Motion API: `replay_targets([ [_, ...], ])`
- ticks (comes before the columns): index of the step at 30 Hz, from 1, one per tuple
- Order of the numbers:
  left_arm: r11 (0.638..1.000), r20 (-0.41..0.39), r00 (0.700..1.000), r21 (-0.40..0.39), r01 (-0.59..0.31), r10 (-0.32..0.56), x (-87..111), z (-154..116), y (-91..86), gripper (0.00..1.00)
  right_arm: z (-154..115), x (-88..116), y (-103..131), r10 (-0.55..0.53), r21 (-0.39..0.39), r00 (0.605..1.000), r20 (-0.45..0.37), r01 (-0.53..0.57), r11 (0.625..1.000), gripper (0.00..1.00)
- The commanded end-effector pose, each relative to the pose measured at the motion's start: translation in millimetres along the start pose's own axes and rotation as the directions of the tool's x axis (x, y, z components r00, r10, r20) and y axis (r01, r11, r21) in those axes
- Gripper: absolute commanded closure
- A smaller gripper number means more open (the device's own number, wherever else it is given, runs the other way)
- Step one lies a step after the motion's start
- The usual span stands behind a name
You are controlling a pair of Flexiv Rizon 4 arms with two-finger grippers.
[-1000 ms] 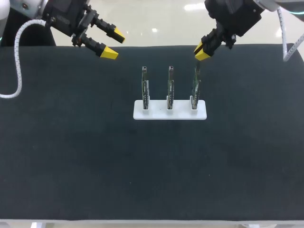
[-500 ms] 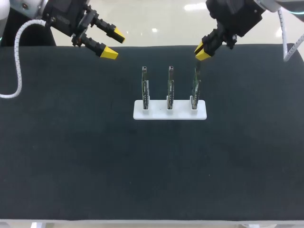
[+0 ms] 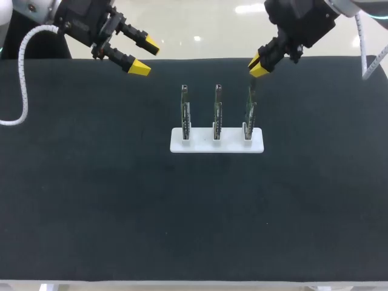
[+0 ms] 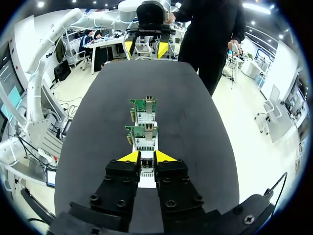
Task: Pick up the optical module with the left hand, and insert it into the network port with the right hand.
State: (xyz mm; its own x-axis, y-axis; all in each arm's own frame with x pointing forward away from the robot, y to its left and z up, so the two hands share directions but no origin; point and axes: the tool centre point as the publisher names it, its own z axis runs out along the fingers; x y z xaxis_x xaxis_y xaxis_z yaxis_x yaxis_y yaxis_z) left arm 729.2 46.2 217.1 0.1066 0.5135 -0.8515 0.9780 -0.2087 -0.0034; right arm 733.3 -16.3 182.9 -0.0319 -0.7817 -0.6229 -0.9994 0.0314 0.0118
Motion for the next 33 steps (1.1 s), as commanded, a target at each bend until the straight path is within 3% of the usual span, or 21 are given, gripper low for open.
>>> replay_targets([
  [1, 1.0, -0.003, 1.0, 0.001, 0.001, -0.001, -0.3, 0.0, 0.6, 0.0, 0.9, 1.1, -2.7, 0.0, -0.006, 1.0, -0.005, 0.0, 1.0, 1.0],
  [33, 1.0, -0.003, 1.0, 0.001, 0.001, -0.001, -0.3, 0.0, 0.6, 0.0, 0.2, -5.1, -4.2, 0.005, -0.011, 1.0, -0.018, -0.005, 1.0, 1.0],
])
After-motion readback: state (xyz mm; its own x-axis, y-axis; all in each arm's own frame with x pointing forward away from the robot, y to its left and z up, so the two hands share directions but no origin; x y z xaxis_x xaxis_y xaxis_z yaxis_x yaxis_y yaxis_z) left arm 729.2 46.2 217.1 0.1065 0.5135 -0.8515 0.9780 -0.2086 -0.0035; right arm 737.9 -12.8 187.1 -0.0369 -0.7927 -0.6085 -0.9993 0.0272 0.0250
